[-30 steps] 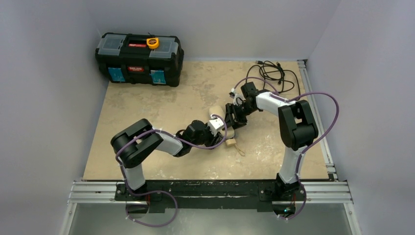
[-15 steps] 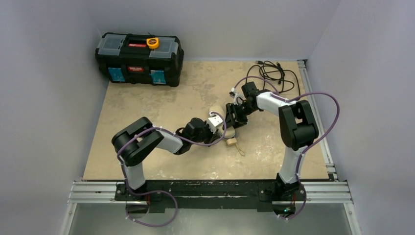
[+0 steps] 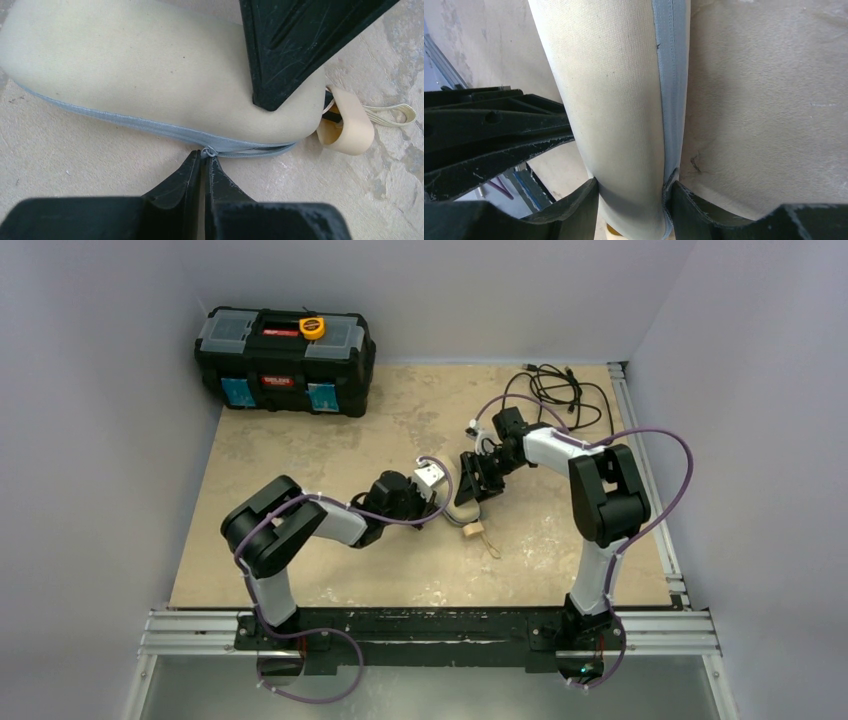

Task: Open the umbrella

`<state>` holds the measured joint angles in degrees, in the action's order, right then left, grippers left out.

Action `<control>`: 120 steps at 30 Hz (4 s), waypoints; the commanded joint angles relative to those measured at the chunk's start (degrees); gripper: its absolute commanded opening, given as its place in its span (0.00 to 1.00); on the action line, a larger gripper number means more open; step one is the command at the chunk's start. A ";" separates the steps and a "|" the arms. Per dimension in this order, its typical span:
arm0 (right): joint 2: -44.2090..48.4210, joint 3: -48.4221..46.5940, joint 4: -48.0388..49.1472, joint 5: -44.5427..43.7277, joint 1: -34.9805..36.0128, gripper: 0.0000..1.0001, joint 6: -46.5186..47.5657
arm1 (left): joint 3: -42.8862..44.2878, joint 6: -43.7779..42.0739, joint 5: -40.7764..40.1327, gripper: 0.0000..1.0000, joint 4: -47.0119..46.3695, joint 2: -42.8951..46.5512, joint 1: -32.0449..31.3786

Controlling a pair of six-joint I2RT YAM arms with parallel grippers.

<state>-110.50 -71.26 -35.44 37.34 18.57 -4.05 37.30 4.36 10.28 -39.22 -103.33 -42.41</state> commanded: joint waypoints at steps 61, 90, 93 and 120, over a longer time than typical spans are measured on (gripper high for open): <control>23.46 9.62 20.67 -20.98 13.95 0.74 50.04 | -0.72 15.04 17.07 0.00 9.67 6.38 9.53; 16.61 22.87 25.18 -14.80 14.27 0.28 80.00 | -1.20 10.61 15.95 0.00 19.77 11.28 13.77; 17.55 24.19 25.04 -14.74 13.96 0.24 80.91 | -0.16 8.56 14.23 0.00 22.32 11.06 14.90; 30.61 39.21 32.05 -9.17 12.21 0.13 90.66 | -0.04 -0.90 29.17 0.43 15.67 12.74 16.40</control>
<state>-81.23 -35.29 0.84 26.72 31.55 85.23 41.36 6.72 31.55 -17.17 -95.20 -26.52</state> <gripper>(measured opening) 0.352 0.328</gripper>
